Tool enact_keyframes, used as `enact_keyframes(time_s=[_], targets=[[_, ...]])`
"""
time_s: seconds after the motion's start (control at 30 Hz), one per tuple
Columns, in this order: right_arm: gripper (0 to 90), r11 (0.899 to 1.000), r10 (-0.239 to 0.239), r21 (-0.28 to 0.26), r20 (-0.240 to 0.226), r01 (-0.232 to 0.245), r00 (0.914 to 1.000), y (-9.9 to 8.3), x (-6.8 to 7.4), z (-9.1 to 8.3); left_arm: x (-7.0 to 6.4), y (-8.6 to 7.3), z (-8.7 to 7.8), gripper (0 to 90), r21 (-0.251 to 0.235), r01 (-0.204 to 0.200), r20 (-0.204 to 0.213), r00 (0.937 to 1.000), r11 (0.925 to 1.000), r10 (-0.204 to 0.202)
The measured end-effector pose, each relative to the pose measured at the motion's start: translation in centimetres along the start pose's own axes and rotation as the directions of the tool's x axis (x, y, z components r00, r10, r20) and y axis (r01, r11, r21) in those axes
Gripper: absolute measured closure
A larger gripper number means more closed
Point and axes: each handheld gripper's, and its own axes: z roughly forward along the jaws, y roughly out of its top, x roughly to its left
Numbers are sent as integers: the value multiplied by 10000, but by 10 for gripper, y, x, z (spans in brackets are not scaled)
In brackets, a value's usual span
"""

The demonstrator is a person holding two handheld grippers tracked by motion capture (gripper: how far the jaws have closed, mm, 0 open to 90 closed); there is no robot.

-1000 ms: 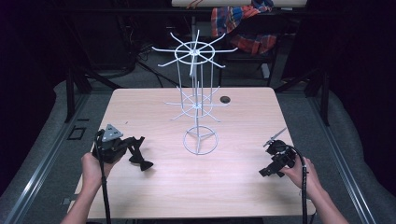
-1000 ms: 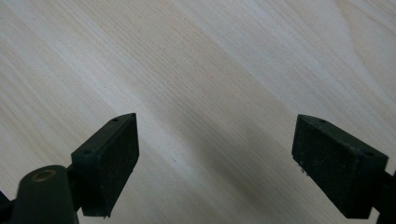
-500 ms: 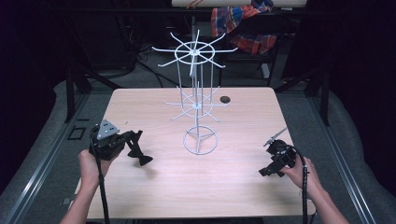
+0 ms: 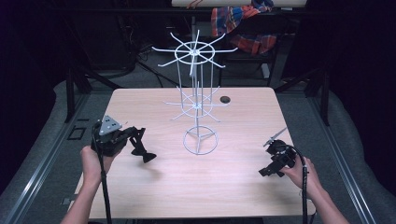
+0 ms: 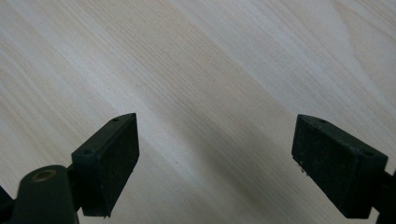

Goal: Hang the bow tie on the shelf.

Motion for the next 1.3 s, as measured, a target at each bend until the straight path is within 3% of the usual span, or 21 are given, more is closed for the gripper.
enact_keyframes(time_s=[0.57, 0.77, 0.83, 0.87, 0.9, 1.07, 1.1, 1.3], targets=[[148, 9999, -88, 98, 66, 88, 9999, 0, -1, -1, -14, 19, 3, 892, -169, -387, 51, 9992, 9991, 388], [148, 10000, -42, 1, 78, 42, 10000, 0, 0, 0, -15, 22, 3, 892, -288, -298, 67, 9995, 9991, 300], [148, 9984, -355, 438, 55, 353, 9994, 2, -2, -2, -16, 24, 4, 892, -301, -309, 111, 9994, 9991, 313], [148, 9984, -355, 438, 55, 353, 9994, 2, -2, -2, -16, 24, 4, 892, -301, -309, 111, 9994, 9991, 313], [148, 10000, -12, 95, 62, 11, 10000, 1, 0, 0, -17, 26, 5, 892, -334, -324, 139, 9994, 9989, 329], [148, 9999, -74, 98, 100, 73, 9999, 1, -1, 0, -21, 30, 6, 892, -407, -376, 252, 9989, 9985, 387], [148, 9993, -264, 280, 108, 261, 9996, 1, -2, -1, -23, 32, 6, 892, -418, -423, 304, 9986, 9982, 436], [148, 9995, -208, 239, 59, 207, 9998, 1, -2, -1, -28, 36, 9, 892, -423, -564, 449, 9973, 9975, 583]])
